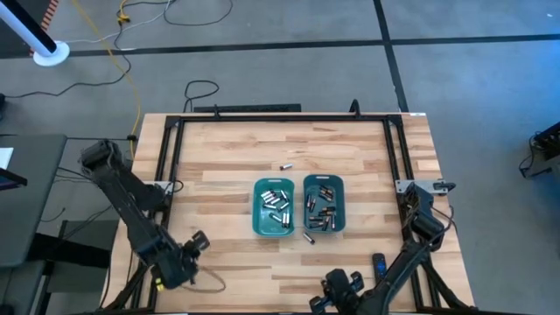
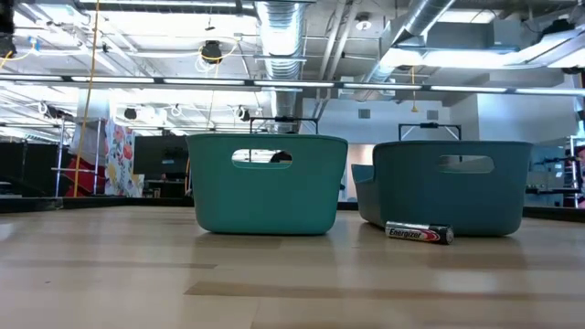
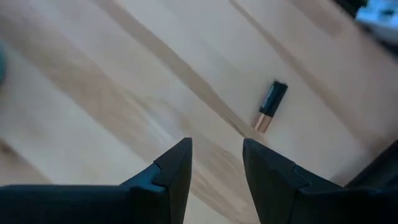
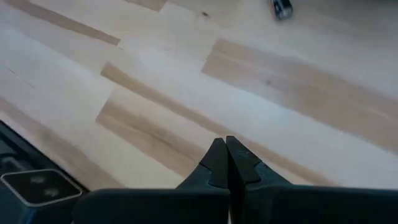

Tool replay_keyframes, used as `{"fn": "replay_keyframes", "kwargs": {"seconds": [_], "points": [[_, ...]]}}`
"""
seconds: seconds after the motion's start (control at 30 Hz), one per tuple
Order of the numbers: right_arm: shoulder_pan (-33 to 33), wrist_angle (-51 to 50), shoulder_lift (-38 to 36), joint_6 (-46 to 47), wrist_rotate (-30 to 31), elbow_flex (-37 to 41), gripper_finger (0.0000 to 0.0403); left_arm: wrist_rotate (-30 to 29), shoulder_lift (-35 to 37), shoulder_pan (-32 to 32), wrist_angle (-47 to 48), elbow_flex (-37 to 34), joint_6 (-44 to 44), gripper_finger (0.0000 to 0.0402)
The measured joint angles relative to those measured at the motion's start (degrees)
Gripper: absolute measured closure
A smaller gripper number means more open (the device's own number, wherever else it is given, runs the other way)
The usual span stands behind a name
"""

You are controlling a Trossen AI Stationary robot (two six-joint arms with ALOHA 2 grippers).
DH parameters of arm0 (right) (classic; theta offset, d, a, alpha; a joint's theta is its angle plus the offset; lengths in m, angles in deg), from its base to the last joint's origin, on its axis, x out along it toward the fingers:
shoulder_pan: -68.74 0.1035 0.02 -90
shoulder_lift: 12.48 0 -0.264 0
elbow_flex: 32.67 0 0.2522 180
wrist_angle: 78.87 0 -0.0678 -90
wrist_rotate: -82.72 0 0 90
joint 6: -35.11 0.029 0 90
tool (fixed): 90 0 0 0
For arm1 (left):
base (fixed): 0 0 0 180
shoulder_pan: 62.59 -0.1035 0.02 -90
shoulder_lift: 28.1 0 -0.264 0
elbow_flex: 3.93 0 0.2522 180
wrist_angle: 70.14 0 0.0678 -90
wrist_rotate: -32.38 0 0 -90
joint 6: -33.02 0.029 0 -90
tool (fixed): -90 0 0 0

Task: Sort batteries
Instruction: Put the black battery into the blue bin

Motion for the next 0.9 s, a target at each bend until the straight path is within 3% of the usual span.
{"fn": "replay_keyframes", "kwargs": {"seconds": [0.23,0.5,0.9], "points": [[1.02,0.07,-0.02,2.28,0.02,0.0,0.0398,-1.3,-9.99,3.9,-2.99,-0.09,3.79,0.0262],[1.0,1.02,-0.03,2.28,0.07,0.0,0.0398,3.85,-14.61,6.98,-11.07,-0.04,1.29,0.0262],[1.0,2.79,-0.08,2.24,0.23,-0.02,0.0398,3.25,-23.91,9.15,-11.5,0.28,5.61,0.0262]]}}
